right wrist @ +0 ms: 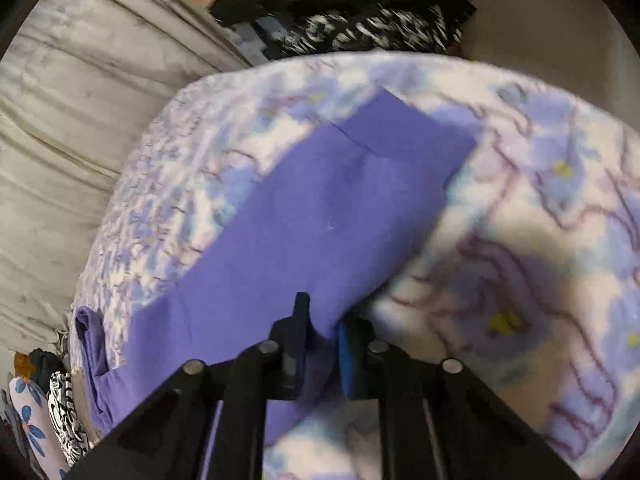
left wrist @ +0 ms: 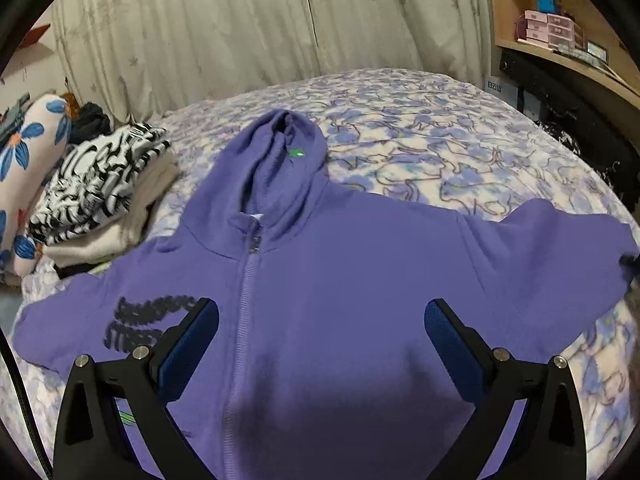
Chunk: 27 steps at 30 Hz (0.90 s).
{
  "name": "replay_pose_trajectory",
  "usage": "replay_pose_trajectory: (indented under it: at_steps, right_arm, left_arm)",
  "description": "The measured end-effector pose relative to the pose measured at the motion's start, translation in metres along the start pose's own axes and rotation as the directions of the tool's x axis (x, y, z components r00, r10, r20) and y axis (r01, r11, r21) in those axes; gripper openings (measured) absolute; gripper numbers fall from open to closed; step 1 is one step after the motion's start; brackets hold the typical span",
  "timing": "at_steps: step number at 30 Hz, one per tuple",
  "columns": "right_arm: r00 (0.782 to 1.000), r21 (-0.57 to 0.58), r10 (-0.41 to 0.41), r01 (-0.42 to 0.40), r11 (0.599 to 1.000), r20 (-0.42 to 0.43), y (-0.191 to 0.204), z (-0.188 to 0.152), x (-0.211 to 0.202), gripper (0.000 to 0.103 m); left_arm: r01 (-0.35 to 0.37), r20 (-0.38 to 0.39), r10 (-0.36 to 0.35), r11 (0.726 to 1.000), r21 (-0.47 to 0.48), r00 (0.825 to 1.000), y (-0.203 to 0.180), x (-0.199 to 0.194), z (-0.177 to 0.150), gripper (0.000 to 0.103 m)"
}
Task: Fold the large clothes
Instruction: 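Grasp the cuff of the hoodie sleeve nearest the right tool, then fold the held sleeve across the hoodie front with the right tool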
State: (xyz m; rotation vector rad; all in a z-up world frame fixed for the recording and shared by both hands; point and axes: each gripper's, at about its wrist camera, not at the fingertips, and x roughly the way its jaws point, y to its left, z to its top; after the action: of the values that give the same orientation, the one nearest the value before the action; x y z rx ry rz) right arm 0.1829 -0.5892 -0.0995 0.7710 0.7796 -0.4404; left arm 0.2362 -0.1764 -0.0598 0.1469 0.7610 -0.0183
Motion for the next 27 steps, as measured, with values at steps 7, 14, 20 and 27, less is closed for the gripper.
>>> replay_pose_trajectory:
  at_steps: [7, 14, 20, 27]
  right_arm:
    - [0.964, -0.417, 0.238, -0.170, 0.893, 0.115, 0.137, -0.043, -0.085, 0.011]
    - [0.947, -0.738, 0.316, -0.253, 0.625, -0.057, 0.260, -0.168, -0.090, 0.011]
    - [0.953, -0.795, 0.140, -0.301, 0.527, -0.268, 0.276, -0.270, -0.028, 0.018]
    - [0.923, -0.721, 0.168, -0.375, 0.583, -0.345, 0.244, -0.278, -0.033, 0.047]
  left_arm:
    - [0.021, -0.107, -0.038, 0.988, -0.153, 0.994, 0.055, -0.001, -0.004, 0.101]
    - [-0.043, -0.084, 0.027, 0.979, -0.197, 0.996, 0.109, -0.013, -0.023, 0.087]
    - [-0.057, -0.113, 0.034, 0.975, -0.213, 0.993, 0.137, -0.007, -0.038, 0.087]
    - [0.037, -0.137, -0.074, 0.966, -0.254, 0.988, 0.148, 0.004, -0.047, 0.087]
